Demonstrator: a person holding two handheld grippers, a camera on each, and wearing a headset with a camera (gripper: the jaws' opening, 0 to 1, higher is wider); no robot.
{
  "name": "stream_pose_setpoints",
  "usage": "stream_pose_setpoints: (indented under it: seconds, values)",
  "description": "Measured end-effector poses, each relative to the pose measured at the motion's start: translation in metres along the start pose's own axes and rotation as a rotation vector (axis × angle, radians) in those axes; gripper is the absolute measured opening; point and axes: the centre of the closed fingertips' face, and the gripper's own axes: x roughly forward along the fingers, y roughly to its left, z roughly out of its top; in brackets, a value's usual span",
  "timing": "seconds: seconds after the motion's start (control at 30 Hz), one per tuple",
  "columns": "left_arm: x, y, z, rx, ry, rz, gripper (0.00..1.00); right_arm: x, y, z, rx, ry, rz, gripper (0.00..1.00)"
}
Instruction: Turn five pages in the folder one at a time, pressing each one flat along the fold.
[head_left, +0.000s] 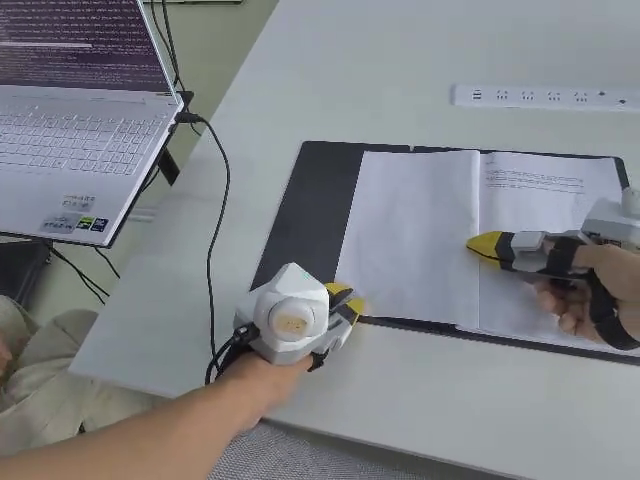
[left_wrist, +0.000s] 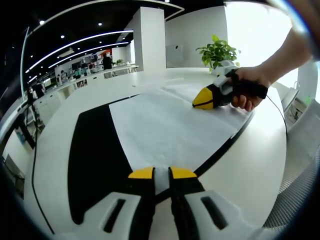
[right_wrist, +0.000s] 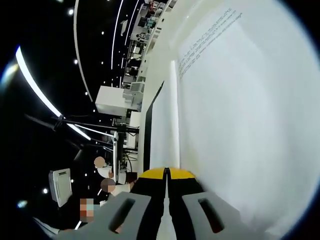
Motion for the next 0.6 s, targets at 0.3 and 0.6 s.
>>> stream_pose_setpoints:
  seconds: [0.3,0.6]
  values:
    - [0.0,0.0,0.0,0.001,-0.004,0.001,0.09,-0.008,0.001,-0.027,0.006,0.026,0.003,0.0]
    - [0.001,0.001,-0.001,0.007,-0.004,0.0,0.09,-0.015,0.001,-0.053,0.002,0.066,0.0,0.0]
